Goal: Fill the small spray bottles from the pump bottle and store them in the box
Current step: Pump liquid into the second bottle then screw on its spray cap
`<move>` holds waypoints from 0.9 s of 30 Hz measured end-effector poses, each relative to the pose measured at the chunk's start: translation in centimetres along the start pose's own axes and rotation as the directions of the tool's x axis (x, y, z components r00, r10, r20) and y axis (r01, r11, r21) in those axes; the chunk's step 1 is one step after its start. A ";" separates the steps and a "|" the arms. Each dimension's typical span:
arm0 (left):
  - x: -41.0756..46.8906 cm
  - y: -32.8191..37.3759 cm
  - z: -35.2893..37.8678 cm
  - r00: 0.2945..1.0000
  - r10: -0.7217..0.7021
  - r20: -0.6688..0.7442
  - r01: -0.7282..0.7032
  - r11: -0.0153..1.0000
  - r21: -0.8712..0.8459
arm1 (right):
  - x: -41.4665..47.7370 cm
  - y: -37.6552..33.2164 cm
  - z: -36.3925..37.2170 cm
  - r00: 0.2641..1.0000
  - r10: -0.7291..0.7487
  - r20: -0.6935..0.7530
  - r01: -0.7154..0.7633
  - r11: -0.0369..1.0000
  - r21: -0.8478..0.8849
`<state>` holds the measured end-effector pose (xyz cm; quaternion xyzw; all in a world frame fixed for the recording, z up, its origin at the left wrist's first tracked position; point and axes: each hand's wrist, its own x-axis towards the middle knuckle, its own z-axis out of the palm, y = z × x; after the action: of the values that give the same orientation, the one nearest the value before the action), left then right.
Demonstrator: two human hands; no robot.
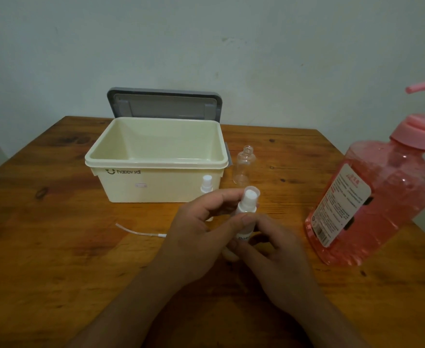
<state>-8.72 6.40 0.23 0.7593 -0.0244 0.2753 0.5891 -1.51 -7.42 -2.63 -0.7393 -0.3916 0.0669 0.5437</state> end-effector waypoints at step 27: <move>1.2 0.0 -4.2 0.851 -0.052 -0.522 0.065 0.998 0.007 | -0.1 -0.4 -0.1 0.990 -0.097 -0.102 0.095 0.995 -0.031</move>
<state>-9.36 10.55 1.35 0.6638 0.1624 0.4530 0.5726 -1.70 -7.58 -2.31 -0.7291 -0.3988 -0.0030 0.5563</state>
